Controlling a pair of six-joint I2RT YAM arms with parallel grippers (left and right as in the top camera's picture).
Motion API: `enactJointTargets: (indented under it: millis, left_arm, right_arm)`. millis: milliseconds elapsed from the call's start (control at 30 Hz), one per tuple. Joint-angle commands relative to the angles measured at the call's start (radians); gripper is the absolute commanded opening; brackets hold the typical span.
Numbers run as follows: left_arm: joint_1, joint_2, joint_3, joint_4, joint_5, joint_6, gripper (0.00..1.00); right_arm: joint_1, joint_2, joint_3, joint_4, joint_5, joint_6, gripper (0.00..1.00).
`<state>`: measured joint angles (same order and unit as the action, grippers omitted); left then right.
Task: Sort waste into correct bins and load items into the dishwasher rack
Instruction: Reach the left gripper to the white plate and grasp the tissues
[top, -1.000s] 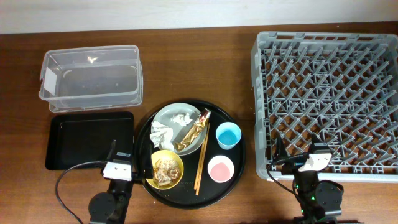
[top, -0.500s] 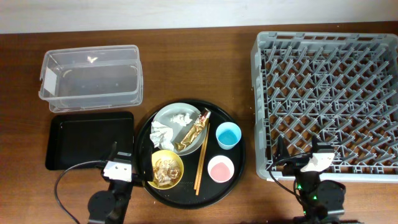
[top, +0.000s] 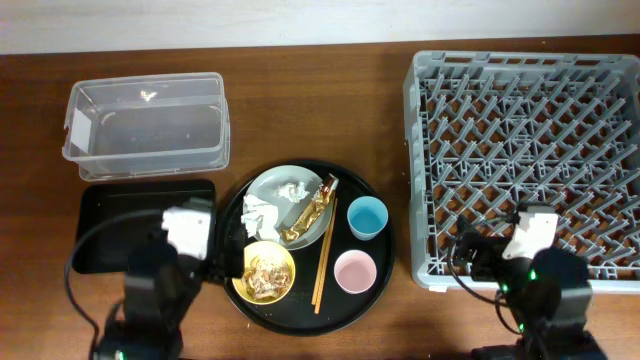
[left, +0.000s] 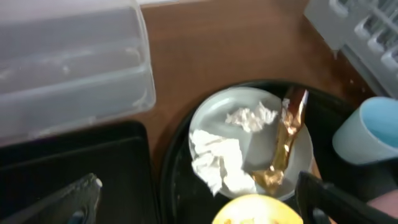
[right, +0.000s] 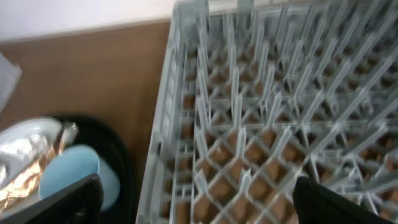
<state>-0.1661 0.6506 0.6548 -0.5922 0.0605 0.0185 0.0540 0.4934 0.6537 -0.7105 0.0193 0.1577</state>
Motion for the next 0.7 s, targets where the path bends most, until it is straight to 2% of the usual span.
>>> enactJointTargets:
  millis: [0, 167, 300, 467, 667]
  left_arm:
    - [-0.002, 0.202, 0.193, -0.121, 0.067, -0.006, 0.99]
    - [-0.001, 0.424, 0.415, -0.349, 0.076, -0.007, 0.99]
    - [-0.001, 0.485, 0.42, -0.335, 0.105, -0.007, 0.99]
    - [-0.002, 0.56, 0.42, -0.246, 0.123, -0.008, 0.99]
    - [-0.013, 0.747, 0.42, -0.155, 0.187, -0.007, 0.99]
  right_arm:
    - [0.004, 0.126, 0.115, -0.101, 0.0, 0.008, 0.98]
    - [0.004, 0.227, 0.169, -0.181, -0.012, 0.009, 0.98]
    - [0.004, 0.242, 0.169, -0.183, -0.015, 0.008, 0.98]
    - [0.004, 0.242, 0.169, -0.183, -0.015, 0.008, 0.98]
    - [0.004, 0.242, 0.169, -0.183, -0.014, 0.008, 0.98]
